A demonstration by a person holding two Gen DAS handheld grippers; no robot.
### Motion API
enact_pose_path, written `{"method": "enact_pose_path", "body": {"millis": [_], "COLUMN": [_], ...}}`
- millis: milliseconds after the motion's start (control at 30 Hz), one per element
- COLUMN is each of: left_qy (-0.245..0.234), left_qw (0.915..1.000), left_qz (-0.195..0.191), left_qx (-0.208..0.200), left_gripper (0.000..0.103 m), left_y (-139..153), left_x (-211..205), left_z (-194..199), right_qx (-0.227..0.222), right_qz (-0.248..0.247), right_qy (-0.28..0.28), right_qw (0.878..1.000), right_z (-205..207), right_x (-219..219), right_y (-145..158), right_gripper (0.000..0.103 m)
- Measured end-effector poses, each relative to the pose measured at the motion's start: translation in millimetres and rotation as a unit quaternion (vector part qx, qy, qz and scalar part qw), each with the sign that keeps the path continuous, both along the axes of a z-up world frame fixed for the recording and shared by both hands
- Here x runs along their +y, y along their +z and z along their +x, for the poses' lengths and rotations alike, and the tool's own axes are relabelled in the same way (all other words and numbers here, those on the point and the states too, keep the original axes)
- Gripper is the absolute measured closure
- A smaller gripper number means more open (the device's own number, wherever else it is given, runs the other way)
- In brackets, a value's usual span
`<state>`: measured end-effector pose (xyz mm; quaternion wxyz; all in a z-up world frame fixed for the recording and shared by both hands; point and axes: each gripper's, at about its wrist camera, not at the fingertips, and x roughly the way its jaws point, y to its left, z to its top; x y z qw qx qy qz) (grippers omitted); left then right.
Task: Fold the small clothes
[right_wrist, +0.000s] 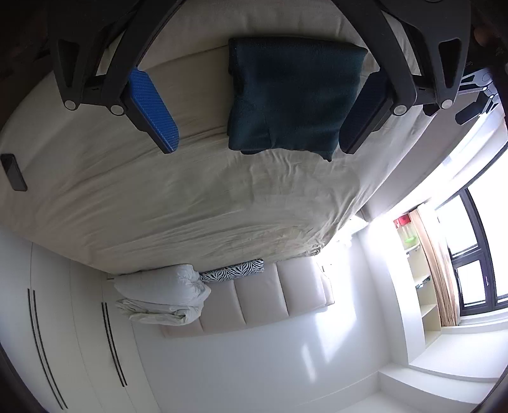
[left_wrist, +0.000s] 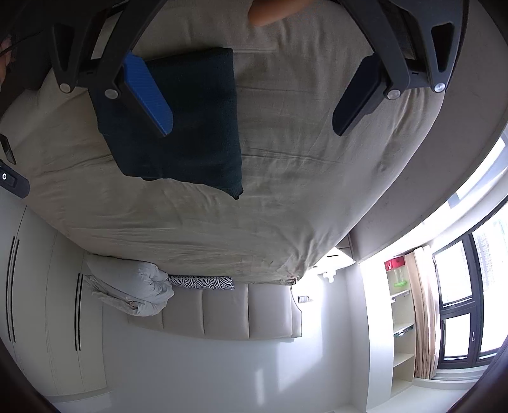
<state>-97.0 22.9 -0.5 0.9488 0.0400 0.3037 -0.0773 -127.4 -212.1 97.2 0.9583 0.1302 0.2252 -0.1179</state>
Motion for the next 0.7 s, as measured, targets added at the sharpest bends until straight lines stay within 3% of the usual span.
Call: {"method": "enact_pose_path", "body": {"millis": [133,200,300,700], "left_qy": [0.000,0.001,-0.004,0.000], "left_qw": [0.9989,0.9981,0.9957,0.9942], "left_qz": [-0.002,0.005,-0.004,-0.001], "left_qx": [0.047,0.062,0.092,0.108], "left_gripper": [0.000,0.000,0.000,0.000], "left_y": [-25,-36,-48,-62], "left_x": [-3,-5,-4,-1], "left_z": [8,11,17,23], "right_qx": [0.085,0.110,0.147,0.198], "right_qz": [0.005,0.021,0.002,-0.037], "right_qy": [-0.015,-0.006,-0.006,0.022], "right_qw": [0.996,0.994,0.989,0.979], "right_z": [13,16,23,30], "right_x": [-1,0,9,42], "right_y": [-35,-50,-66,-99], "right_gripper": [0.000,0.000,0.000,0.000]}}
